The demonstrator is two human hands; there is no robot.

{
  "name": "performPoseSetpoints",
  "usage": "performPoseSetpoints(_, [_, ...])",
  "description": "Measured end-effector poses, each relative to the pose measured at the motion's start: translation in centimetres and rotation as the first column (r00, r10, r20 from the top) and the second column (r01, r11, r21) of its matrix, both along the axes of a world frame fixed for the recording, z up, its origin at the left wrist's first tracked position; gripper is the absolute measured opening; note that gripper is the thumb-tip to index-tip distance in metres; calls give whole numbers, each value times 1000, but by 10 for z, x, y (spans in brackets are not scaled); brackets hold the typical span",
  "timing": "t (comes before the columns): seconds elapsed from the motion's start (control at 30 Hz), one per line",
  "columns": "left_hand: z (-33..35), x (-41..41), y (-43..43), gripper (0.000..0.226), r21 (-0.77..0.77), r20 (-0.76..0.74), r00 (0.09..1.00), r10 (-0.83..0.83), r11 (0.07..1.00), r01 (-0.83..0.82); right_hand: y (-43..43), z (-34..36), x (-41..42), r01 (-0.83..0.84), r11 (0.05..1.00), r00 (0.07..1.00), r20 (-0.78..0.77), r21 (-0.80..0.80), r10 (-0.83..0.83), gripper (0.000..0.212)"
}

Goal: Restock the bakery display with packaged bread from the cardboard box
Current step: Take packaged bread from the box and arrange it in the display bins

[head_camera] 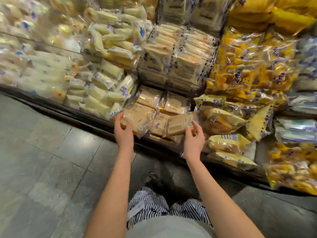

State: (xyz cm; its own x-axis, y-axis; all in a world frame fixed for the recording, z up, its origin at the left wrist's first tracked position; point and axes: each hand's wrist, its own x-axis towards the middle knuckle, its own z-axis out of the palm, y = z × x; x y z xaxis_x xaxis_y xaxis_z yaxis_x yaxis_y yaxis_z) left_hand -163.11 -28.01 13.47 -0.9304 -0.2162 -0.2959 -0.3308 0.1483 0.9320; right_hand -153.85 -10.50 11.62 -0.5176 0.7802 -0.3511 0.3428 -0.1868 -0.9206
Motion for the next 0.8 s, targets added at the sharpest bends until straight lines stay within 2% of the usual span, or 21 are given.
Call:
performPoseSetpoints(0.2, [-5,-34,-6,48,4,16,988,-156,988,156,-33,-15,-21,94,995,990,97,40,-98,36])
performPoseSetpoints(0.33, [-11,-55,-8,46,14,55,978,-199,980,199,-50,-23,-28,40,992,971,228,122,-67,46])
performPoseSetpoints(0.5, [-19,-68,-8,44,19,76,962,-262,965,262,-60,-40,-33,-178,931,890,456,320,14,60])
performPoseSetpoints(0.57, [-22,-70,-10,44,34,94,952,-292,956,290,-64,-47,-37,-283,862,827,562,421,-3,54])
performPoseSetpoints(0.63, [-23,-72,-13,44,42,96,944,-316,949,313,-67,-54,-40,-369,793,799,601,485,4,43])
performPoseSetpoints(0.7, [-25,-76,-15,45,40,87,940,-330,944,327,-68,-60,-43,-448,746,812,573,492,109,42])
performPoseSetpoints(0.8, [-27,-79,-18,46,27,80,932,-355,935,354,-66,-64,-48,-549,741,773,571,386,276,51])
